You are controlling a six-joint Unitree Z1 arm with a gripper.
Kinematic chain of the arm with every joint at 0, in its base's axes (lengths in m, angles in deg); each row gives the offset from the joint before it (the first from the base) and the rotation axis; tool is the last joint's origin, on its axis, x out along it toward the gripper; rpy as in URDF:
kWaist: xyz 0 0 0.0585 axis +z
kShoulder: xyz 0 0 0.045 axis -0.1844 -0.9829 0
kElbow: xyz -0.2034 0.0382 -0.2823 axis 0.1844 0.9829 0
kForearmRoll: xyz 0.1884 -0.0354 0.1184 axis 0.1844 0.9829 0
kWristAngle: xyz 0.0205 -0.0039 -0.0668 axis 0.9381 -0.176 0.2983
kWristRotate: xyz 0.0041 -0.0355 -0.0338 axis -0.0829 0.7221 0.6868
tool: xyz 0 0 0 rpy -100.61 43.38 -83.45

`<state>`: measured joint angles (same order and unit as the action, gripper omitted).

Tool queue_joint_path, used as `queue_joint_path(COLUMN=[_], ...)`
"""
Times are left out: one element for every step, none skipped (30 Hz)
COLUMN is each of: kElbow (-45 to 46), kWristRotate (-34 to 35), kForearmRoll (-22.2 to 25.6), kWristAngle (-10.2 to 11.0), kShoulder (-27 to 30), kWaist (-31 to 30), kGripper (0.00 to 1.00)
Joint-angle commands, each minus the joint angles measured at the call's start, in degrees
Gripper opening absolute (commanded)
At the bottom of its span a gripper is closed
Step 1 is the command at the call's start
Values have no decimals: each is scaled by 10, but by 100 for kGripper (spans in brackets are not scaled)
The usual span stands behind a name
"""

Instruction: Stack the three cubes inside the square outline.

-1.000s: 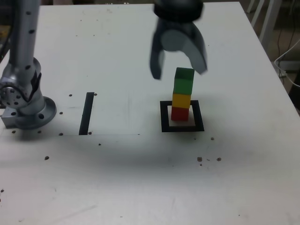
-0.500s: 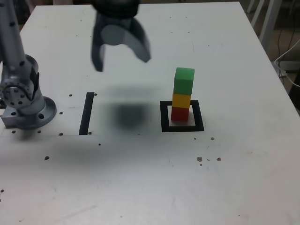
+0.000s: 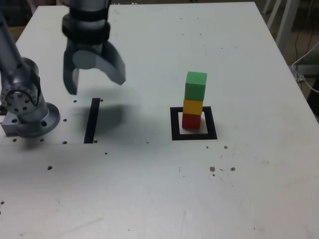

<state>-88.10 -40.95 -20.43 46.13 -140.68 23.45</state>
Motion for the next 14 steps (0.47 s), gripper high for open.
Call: queue_joint_path(kElbow=[18,25,33,40,47,53,59,63,66,69,70,71,72,72], kWristRotate=[-1,-1,-2,-2,-3,-4,-5,-6,-7,-8,-9,-10,-11,-11], kForearmRoll=[-10,-14,-19,-24,-28,-33,-37,-41,-44,-46,-48,-50,-51,-51], kWristAngle=[0,0,-1,-2,-2,-3,-4,-5,-6,-7,-8,-9,-10,-10], kShoulder=[11,14,17,19,21,22,23,23,24,24,24,24,24,24], kWaist=[1,1,1,1,1,1,1,1,1,1,1,1,1,1], kGripper=[100,100,100,100,100,100,100,100,100,100,100,100,100,100])
